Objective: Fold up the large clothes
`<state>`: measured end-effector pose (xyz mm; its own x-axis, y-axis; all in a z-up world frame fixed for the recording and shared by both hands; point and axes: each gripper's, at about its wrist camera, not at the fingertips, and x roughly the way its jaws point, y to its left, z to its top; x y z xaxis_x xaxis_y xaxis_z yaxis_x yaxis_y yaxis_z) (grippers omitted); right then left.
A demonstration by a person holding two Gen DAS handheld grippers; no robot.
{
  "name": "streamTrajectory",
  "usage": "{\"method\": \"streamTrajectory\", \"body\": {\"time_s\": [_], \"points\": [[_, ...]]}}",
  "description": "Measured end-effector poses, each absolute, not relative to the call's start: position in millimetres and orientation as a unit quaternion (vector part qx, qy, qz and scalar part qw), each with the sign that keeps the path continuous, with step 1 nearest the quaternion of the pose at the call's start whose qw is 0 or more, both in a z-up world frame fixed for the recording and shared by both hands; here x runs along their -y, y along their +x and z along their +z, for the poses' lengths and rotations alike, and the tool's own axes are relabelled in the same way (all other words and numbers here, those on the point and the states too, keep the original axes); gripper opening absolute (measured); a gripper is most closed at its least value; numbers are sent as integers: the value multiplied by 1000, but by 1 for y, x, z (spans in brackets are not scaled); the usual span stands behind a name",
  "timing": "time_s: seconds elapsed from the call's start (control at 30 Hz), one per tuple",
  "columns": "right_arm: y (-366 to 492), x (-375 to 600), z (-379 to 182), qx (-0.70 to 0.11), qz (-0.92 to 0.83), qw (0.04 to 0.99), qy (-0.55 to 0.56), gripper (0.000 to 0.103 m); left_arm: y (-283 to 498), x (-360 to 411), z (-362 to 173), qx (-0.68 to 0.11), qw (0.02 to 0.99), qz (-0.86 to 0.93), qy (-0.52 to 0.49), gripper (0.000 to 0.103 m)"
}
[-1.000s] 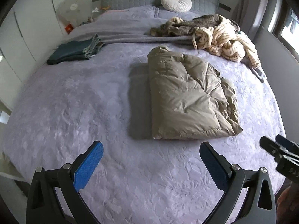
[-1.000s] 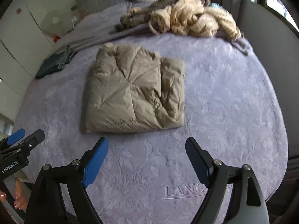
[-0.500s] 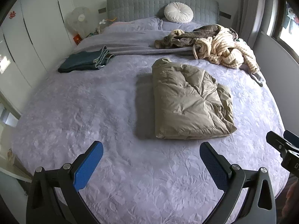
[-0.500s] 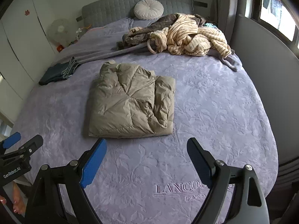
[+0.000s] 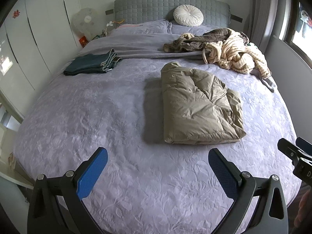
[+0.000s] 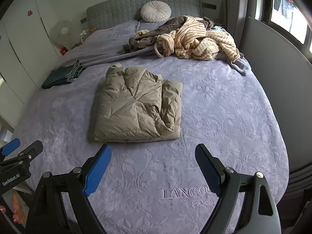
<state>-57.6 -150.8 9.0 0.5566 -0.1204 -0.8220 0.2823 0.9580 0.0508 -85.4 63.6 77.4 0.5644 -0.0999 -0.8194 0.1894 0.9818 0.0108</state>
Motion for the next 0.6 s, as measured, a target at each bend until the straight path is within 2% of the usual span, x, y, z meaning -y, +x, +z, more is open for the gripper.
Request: {"method": "streamTrajectory", "body": {"time_s": [0.6], "points": [[-57, 153, 10, -457, -111, 878, 87, 89, -89, -65, 78, -459, 884, -81, 48, 103]]}}
